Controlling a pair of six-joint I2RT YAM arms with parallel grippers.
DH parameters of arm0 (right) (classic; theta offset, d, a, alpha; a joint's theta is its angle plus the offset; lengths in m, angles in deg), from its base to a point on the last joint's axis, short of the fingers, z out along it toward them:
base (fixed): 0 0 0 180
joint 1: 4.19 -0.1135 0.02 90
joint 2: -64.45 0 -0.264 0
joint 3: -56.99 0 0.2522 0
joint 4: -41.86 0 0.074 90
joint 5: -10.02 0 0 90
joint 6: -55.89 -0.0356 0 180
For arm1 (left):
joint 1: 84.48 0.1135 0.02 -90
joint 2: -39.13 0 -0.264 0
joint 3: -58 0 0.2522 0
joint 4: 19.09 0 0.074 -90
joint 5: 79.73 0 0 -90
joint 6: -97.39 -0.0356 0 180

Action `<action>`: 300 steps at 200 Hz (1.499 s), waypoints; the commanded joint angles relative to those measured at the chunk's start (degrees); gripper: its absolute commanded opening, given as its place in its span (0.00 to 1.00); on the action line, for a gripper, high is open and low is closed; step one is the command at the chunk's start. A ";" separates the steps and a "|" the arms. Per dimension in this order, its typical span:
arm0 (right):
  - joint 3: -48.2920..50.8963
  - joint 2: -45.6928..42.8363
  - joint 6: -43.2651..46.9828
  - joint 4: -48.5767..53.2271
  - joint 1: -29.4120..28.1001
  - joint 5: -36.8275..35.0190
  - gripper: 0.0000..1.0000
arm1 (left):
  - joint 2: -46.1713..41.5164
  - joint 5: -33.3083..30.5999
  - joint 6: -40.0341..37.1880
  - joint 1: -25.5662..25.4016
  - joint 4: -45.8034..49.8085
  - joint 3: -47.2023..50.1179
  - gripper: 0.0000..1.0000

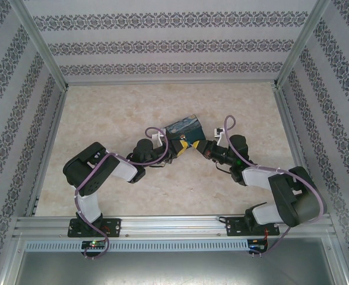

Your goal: Unlock a padlock with a key

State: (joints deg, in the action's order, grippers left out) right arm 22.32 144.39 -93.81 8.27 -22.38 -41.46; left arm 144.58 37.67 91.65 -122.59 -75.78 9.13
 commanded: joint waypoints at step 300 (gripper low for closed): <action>-10.40 17.03 -3.47 -14.87 3.78 15.25 0.00 | -1.47 6.79 2.21 -1.09 -6.63 -1.22 0.00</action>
State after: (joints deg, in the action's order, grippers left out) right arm 14.45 159.91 -101.00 -3.14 -18.89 -26.77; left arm 144.58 36.53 93.40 -121.54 -76.77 9.08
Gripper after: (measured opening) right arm 0.064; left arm 0.055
